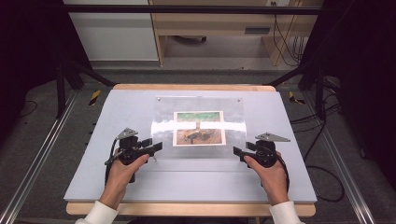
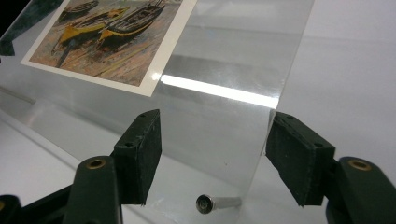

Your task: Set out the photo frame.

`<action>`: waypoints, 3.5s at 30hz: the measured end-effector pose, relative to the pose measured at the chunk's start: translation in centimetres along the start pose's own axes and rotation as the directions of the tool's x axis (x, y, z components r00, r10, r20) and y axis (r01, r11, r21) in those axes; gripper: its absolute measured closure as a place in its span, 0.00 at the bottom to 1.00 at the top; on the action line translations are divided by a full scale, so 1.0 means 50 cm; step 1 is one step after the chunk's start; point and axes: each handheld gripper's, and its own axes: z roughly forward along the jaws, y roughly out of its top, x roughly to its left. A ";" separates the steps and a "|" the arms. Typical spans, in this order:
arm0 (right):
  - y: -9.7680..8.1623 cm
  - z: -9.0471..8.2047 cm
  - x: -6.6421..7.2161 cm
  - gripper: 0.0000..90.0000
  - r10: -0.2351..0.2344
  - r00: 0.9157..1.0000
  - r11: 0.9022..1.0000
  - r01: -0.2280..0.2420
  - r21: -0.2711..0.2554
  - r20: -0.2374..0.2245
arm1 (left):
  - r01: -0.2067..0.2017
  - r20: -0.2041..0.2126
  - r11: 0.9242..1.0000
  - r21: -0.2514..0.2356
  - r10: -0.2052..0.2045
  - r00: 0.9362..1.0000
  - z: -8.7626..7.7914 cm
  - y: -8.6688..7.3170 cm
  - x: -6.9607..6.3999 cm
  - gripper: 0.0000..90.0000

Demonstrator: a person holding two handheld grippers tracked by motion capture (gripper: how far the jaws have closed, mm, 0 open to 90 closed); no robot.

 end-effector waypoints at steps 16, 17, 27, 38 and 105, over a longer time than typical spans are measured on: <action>-0.010 -0.017 0.009 0.47 -0.029 0.999 1.000 0.029 -0.008 0.022 | -0.012 -0.016 1.000 -0.009 0.012 1.000 -0.016 -0.007 -0.012 0.53; -0.010 -0.018 0.010 0.48 -0.030 0.999 0.999 0.030 -0.009 0.023 | -0.014 -0.016 1.000 -0.009 0.013 1.000 -0.017 -0.007 -0.012 0.53; -0.017 -0.028 0.011 0.52 -0.032 0.999 0.999 0.032 -0.014 0.023 | -0.005 -0.019 1.000 -0.013 0.004 1.000 -0.024 -0.010 -0.016 0.57; -0.024 -0.038 0.017 0.56 -0.042 0.999 0.999 0.043 -0.015 0.034 | -0.023 -0.023 1.000 -0.008 0.023 0.999 -0.034 -0.013 -0.021 0.59; -0.070 -0.080 0.043 0.76 -0.117 0.989 0.993 0.117 0.007 0.090 | -0.076 -0.059 0.997 0.032 0.078 0.995 -0.082 -0.044 -0.054 0.74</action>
